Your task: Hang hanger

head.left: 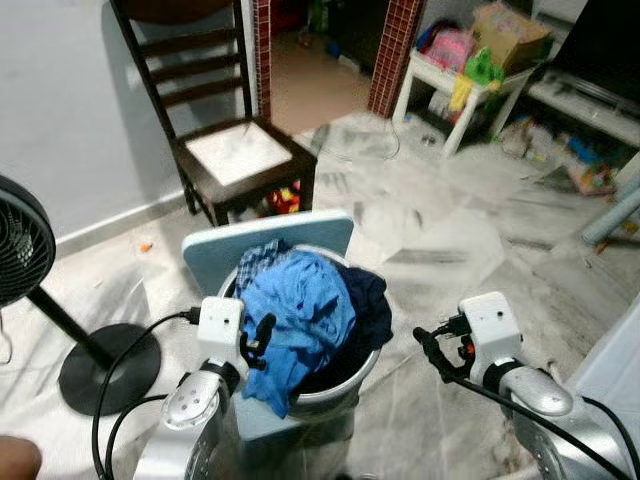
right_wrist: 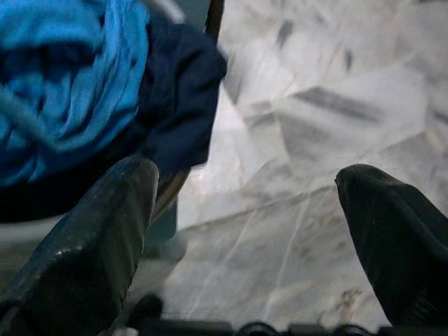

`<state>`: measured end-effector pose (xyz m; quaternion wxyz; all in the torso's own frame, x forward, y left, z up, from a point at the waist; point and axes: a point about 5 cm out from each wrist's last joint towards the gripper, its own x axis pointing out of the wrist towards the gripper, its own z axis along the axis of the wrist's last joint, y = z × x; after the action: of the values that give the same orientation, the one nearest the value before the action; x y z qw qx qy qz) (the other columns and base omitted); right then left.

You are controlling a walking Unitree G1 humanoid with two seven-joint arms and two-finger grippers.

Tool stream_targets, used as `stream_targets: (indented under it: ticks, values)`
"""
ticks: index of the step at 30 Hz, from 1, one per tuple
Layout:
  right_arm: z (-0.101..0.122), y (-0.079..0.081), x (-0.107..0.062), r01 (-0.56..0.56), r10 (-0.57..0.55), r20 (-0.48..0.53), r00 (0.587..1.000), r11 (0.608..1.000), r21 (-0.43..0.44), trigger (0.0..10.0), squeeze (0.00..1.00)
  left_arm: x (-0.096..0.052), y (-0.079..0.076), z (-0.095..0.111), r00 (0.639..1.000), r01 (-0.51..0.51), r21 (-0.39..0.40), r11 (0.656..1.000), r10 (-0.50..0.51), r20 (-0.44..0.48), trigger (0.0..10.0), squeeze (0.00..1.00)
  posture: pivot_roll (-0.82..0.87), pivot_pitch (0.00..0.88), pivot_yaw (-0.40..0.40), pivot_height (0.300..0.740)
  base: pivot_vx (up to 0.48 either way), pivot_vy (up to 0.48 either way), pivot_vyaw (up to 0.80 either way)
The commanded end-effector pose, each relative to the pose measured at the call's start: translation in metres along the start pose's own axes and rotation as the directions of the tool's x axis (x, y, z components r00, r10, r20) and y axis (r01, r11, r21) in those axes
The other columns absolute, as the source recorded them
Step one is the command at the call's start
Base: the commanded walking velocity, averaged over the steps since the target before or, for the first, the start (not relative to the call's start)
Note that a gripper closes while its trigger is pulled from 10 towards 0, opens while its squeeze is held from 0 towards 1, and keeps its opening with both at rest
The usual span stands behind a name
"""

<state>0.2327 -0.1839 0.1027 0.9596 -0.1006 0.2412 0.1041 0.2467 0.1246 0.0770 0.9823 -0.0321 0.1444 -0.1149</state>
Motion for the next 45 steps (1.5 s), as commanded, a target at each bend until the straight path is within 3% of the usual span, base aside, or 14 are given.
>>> stream_targets:
  ticks: [1, 9, 17, 25, 31, 32, 33, 34, 35, 40, 45]
  values:
    - [-0.009, -0.003, -0.008, 0.022, -0.020, -0.052, 0.998, 0.999, 0.023, 10.0, 0.00, -0.006, -0.005, 0.001, 1.000, 0.013, 0.021, 1.000, -0.013, -0.016, 10.0, 0.00, -0.01, 0.284, -0.085, 0.740, 0.000, 0.000, 0.00]
    - [-0.011, 0.003, -0.004, 0.011, -0.008, -0.062, 0.998, 0.999, 0.043, 10.0, 0.00, -0.005, 0.014, 0.012, 1.000, 0.001, 0.049, 0.999, 0.000, -0.008, 10.0, 0.00, 0.02, 0.330, -0.056, 0.740, 0.000, 0.000, 0.00]
    - [-0.006, -0.002, -0.015, 0.035, -0.033, -0.050, 0.998, 0.998, 0.051, 10.0, 0.00, 0.025, 0.029, 0.036, 0.998, 0.057, 0.163, 0.985, -0.061, 0.017, 10.0, 0.00, -0.01, 0.340, -0.053, 0.740, 0.000, 0.000, 0.00]
    - [-0.002, -0.002, -0.017, 0.046, -0.044, -0.040, 0.998, 0.998, 0.053, 10.0, 0.00, 0.051, 0.008, 0.050, 0.975, 0.207, 0.233, 0.950, -0.219, 0.025, 10.0, 0.00, -0.03, 0.343, -0.037, 0.740, 0.000, 0.000, 0.00]
    - [-0.001, 0.000, -0.015, 0.042, -0.040, -0.036, 0.999, 0.997, 0.058, 10.0, 0.00, 0.055, -0.011, 0.051, 0.956, 0.277, 0.237, 0.931, -0.292, 0.031, 10.0, 0.00, -0.03, 0.336, -0.037, 0.740, 0.000, 0.000, 0.00]
    - [0.001, 0.002, -0.013, 0.038, -0.036, -0.031, 0.999, 0.997, 0.060, 10.0, 0.00, 0.055, -0.014, 0.045, 0.951, 0.299, 0.245, 0.922, -0.308, -0.001, 9.2, 0.00, -0.03, 0.334, -0.037, 0.740, 0.000, 0.000, 0.00]
    - [0.002, 0.003, -0.012, 0.033, -0.032, -0.029, 0.999, 0.998, 0.061, 10.0, 0.00, 0.054, -0.015, 0.035, 0.942, 0.332, 0.247, 0.910, -0.332, -0.042, 1.0, 0.00, -0.03, 0.332, -0.037, 0.740, 0.000, 0.000, 0.00]
    - [0.002, 0.003, -0.012, 0.033, -0.032, -0.029, 0.999, 0.998, 0.061, 10.0, 0.00, 0.054, -0.015, 0.035, 0.942, 0.332, 0.247, 0.910, -0.332, -0.042, 1.0, 0.00, -0.03, 0.332, -0.037, 0.740, 0.000, 0.000, 0.00]
    - [0.002, 0.003, -0.011, 0.032, -0.030, -0.029, 0.999, 0.998, 0.061, 10.0, 0.00, 0.053, -0.016, 0.029, 0.938, 0.347, 0.246, 0.905, -0.342, -0.061, 0.0, 0.00, -0.03, 0.328, -0.037, 0.740, 0.000, 0.000, 0.00]
    - [0.003, 0.005, -0.009, 0.018, -0.016, -0.031, 0.999, 0.997, 0.069, 10.0, 0.00, 0.049, -0.009, 0.013, 0.933, 0.358, 0.242, 0.902, -0.338, -0.119, 0.0, 0.00, -0.04, 0.320, -0.032, 0.740, 0.000, 0.000, 0.00]
    - [0.007, 0.018, -0.009, -0.122, 0.125, -0.026, 0.992, 0.988, 0.094, 10.0, 0.00, 0.051, 0.003, 0.007, 0.945, 0.321, 0.256, 0.912, -0.293, -0.145, 0.0, 0.00, -0.04, 0.306, -0.025, 0.740, 0.000, 0.000, 0.00]
